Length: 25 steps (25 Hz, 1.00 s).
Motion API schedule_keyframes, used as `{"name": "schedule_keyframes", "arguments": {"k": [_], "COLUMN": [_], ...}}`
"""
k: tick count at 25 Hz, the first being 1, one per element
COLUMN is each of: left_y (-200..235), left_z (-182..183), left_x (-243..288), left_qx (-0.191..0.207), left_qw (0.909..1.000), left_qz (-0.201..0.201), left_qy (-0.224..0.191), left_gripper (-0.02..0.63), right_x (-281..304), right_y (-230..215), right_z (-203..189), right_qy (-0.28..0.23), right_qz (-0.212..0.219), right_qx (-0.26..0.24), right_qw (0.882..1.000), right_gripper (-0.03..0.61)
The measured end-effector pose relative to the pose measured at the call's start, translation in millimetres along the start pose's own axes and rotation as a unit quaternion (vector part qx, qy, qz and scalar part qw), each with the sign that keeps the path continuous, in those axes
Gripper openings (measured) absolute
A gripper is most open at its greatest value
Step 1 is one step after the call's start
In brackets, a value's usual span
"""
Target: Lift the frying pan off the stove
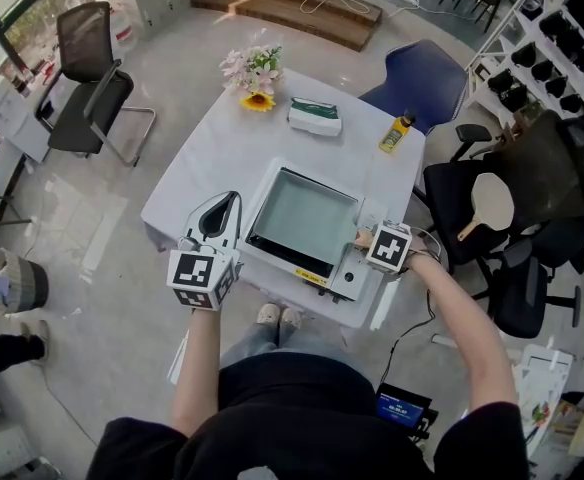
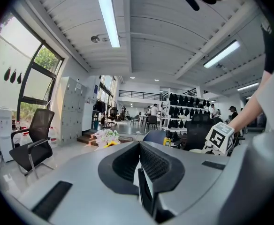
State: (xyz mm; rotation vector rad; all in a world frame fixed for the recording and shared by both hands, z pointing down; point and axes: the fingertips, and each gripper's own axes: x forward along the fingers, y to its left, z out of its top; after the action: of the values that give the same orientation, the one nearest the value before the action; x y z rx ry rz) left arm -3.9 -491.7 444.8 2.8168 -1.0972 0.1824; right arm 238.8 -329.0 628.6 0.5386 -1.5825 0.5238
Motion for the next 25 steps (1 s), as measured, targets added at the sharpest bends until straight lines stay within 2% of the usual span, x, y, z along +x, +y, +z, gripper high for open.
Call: {"name": "schedule_keyframes", "arguments": {"k": [4,8,11,13,15,18,25], "left_y": [2.0,7.4,11.0,11.1,9.0,5.4,-0.5], "left_z": [-1.2,0.7,1.0,0.3,0.9,4.2,17.0], "left_x": [-0.8,-0.5,0.6,3.2,6.7,11.7,24.4], "left_qx": [-0.001,-0.002,-0.003,-0.004,-0.003,0.004,0.025], "left_qw": [1.0000,1.0000,0.9999,0.9999,1.0000,1.0000,0.9996], "left_qz": [0.002,0.008,0.011,0.010,0.006,0.001,-0.013], "left_qy": [0.001,0.000,0.000,0.001,0.001,-0.001,-0.008], "left_gripper": [0.020,0.020,0.020,0.020,0.020,0.020,0.020], "right_x": [-5.9,-28.7,-50.9,-65.3,-78.2,-97.3,-131.2], "right_y": [1.4,-3.7,-13.3,-22.1,-31.8,-47.4,-72.5], "right_z": [3.6,16.8,27.2,36.9,46.3,59.4,78.6], "right_qy": [-0.031,-0.089,-0.136,-0.178,-0.225,-0.295,-0.410], "right_qz": [-0.007,-0.018,-0.039,-0.051,-0.062,-0.087,-0.176], "right_qx": [0.002,0.039,0.068,0.098,0.139,0.195,0.259], "right_qw": [0.999,0.995,0.988,0.978,0.962,0.931,0.857], "right_gripper": [0.046,0.046,0.047,0.046,0.048,0.048,0.048]}}
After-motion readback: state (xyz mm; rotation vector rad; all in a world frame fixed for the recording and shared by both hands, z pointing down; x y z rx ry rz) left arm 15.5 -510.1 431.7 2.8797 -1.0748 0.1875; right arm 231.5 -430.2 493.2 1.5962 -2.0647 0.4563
